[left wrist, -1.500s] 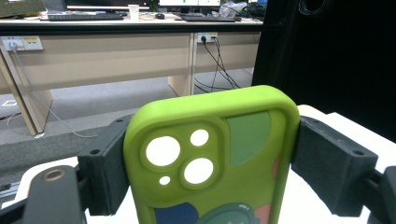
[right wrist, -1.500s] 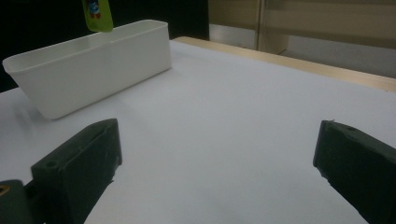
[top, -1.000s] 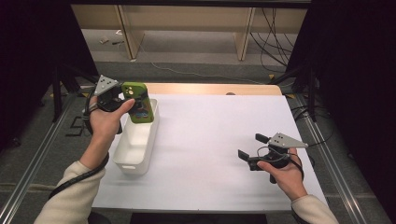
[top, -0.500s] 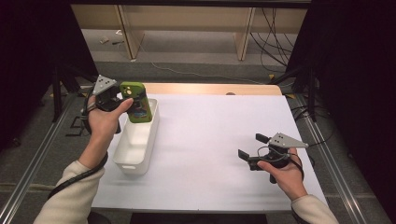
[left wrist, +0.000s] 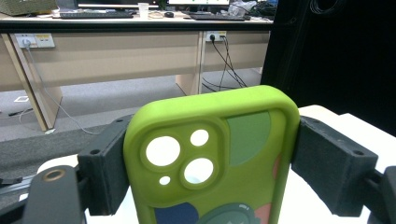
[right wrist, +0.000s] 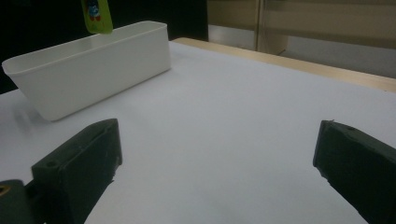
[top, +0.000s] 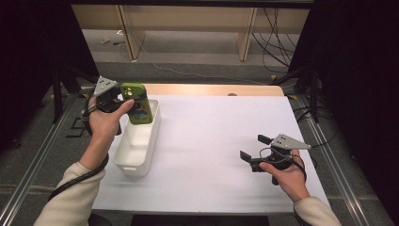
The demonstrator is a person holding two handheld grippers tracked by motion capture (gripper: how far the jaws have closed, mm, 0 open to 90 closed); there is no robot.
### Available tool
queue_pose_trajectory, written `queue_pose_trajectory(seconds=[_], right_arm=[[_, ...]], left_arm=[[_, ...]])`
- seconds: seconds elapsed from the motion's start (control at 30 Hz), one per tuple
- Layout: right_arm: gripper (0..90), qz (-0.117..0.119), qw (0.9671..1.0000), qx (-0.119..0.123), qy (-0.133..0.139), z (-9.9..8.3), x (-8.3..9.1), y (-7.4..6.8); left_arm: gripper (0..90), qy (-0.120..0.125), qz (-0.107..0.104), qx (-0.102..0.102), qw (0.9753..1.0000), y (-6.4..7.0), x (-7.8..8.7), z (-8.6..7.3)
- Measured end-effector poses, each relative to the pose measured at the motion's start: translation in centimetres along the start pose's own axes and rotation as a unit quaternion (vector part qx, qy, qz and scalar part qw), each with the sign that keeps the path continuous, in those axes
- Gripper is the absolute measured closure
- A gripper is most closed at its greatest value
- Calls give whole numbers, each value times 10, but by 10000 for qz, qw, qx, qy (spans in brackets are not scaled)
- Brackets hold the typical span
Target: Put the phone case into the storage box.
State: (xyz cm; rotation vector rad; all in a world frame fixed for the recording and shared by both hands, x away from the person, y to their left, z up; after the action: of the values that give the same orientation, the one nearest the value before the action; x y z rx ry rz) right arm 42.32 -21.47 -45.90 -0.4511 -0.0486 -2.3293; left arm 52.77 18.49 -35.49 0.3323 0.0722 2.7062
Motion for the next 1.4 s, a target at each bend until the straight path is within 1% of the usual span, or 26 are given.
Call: queue_pose_trajectory(seconds=[0.37, 0.57, 0.87, 0.9, 1.4], right_arm=[[22, 23, 10000, -4, 15, 0, -1, -1], [22, -6, 10000, 6, -12, 0, 0, 0], [22, 17, 10000, 35, -18, 0, 0, 0], [22, 22, 10000, 35, -15, 0, 0, 0], [22, 24, 10000, 27, -9, -1, -1, 0]], left_arm=[[181, -18, 37, -43, 10000, -2, -1, -1], [181, -43, 52, -57, 10000, -5, -3, -2], [181, -89, 79, -126, 9999, -6, -6, -5], [181, -95, 83, -153, 9998, -6, -6, -5], [181, -134, 209, -179, 9995, -17, -10, -8]])
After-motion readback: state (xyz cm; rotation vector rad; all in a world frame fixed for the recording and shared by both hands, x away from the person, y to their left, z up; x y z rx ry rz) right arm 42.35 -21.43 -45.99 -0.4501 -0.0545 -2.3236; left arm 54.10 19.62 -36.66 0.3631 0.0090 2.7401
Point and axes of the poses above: each handheld gripper's, and its own axes: x roughly backward along the jaws, z roughly out of its top, y roughly to its right, the point moved 8 cm from there along -x, roughly forward along the jaws
